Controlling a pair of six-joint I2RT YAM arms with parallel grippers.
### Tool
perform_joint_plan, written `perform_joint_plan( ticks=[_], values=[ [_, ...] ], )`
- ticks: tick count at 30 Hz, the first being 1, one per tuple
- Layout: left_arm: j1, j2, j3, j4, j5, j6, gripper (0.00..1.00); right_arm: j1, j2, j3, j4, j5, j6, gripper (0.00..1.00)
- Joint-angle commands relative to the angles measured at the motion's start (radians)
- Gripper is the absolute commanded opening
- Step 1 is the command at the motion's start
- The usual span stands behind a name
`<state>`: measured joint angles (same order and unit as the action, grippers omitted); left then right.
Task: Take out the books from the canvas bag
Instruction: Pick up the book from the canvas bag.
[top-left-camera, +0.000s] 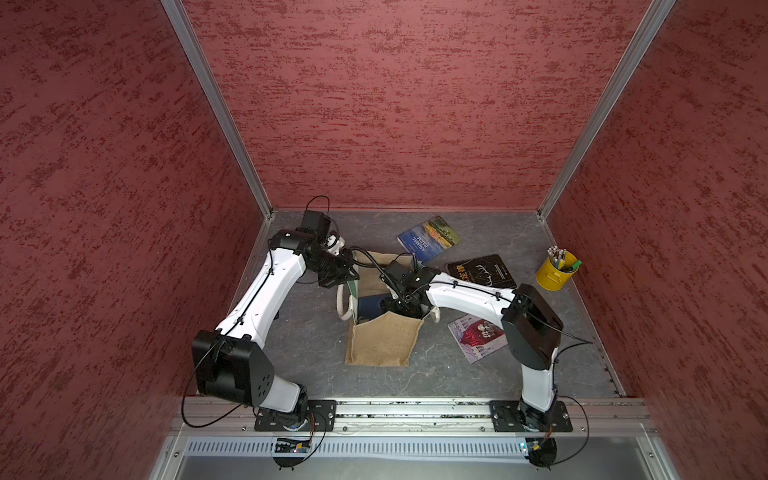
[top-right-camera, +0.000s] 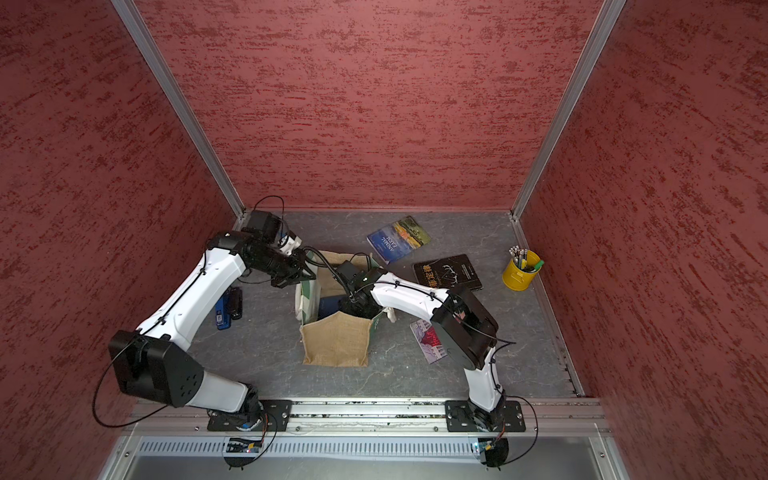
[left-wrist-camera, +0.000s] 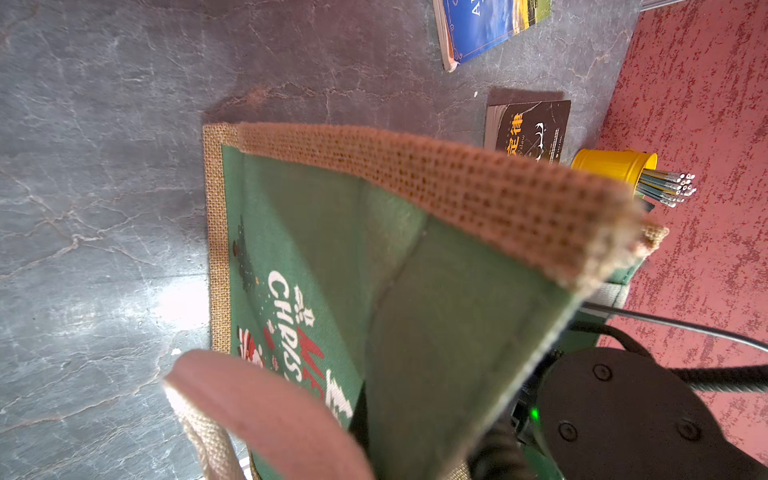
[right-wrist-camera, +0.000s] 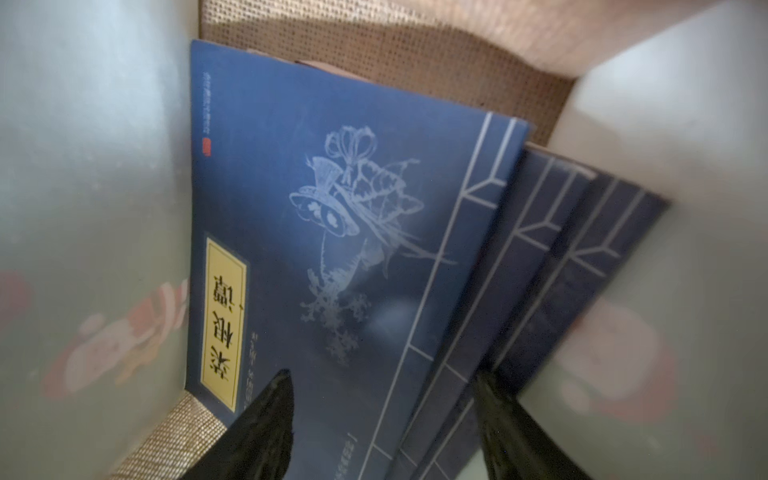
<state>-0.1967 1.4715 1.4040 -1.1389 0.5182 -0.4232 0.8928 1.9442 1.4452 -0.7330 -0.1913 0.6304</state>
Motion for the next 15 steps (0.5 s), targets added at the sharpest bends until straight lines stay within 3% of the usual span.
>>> perform_joint_plan(
  ticks=[1,9,15],
  values=[
    [0.008,-0.019,-0.001,0.046,0.009,-0.01,0.0,-0.003,-0.017,-0.075,0.135,-0.099,0.049,0.7],
    [0.008,-0.026,-0.029,0.08,0.05,-0.027,0.0,-0.003,-0.073,-0.286,0.582,-0.242,0.139,0.58],
    [0.007,-0.039,-0.058,0.121,0.094,-0.039,0.0,-0.011,-0.126,-0.373,0.812,-0.282,0.153,0.37]
  ],
)
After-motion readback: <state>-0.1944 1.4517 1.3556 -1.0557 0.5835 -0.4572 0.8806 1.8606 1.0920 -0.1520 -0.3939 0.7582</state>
